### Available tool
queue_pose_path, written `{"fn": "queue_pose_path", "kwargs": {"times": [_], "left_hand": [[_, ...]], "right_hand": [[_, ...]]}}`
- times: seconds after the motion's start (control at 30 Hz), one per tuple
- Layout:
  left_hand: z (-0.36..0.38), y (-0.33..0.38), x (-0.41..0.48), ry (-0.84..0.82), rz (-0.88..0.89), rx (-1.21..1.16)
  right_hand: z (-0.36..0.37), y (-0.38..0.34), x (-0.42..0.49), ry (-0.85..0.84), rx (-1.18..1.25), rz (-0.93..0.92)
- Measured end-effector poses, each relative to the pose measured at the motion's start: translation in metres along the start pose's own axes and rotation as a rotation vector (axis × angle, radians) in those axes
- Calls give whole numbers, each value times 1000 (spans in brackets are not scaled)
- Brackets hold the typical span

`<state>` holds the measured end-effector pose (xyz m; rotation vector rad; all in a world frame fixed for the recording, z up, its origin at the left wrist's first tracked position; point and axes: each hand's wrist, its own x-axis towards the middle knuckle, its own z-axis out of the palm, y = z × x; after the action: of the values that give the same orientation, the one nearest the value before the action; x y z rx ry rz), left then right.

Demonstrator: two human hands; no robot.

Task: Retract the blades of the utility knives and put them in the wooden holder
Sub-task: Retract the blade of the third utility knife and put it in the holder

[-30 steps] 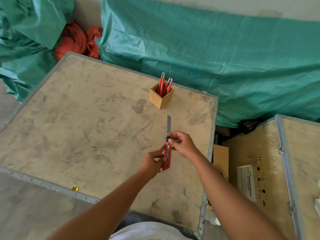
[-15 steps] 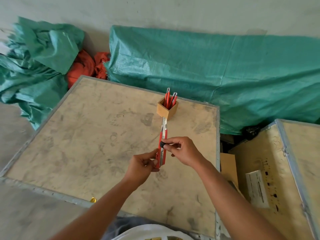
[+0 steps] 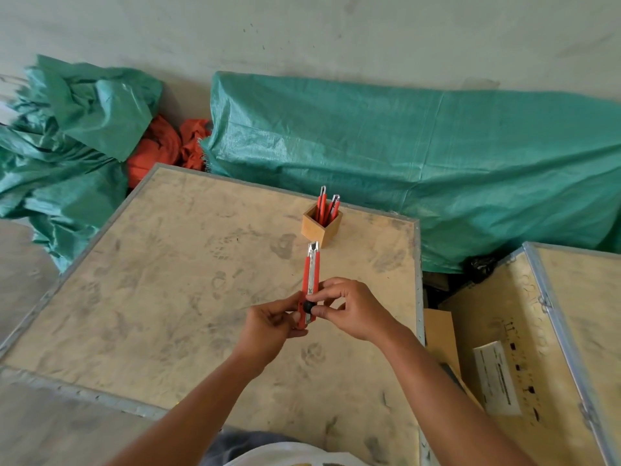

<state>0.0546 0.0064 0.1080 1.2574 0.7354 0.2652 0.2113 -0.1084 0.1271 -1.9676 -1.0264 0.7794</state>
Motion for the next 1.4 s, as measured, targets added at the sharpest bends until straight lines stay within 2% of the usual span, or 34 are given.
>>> {"fn": "queue_pose_path", "kwargs": {"times": [0.1, 0.3, 0.47, 0.67, 0.83, 0.9, 1.07, 1.23, 1.4], "left_hand": [[4, 5, 0, 1, 22, -3], [8, 11, 1, 3, 46, 0], [11, 12, 2, 1, 60, -1], [13, 17, 2, -22, 80, 12], [11, 16, 6, -3, 85, 0], [12, 17, 6, -8, 87, -5], [12, 19, 15, -10, 70, 9], [14, 26, 30, -16, 75, 65], [18, 37, 70, -25, 115, 158]], "right_hand": [[-4, -1, -2, 27, 3, -21], [5, 1, -4, 184, -33, -7], [-5, 2, -7, 112, 59, -67], [-1, -2, -7, 224, 10, -62], [-7, -1, -6, 136, 92, -109], [-7, -1, -5, 152, 83, -121], [0, 3, 1, 271, 85, -63], [-11, 5, 16, 283, 226, -7], [-33, 10, 55, 326, 224, 32]]}}
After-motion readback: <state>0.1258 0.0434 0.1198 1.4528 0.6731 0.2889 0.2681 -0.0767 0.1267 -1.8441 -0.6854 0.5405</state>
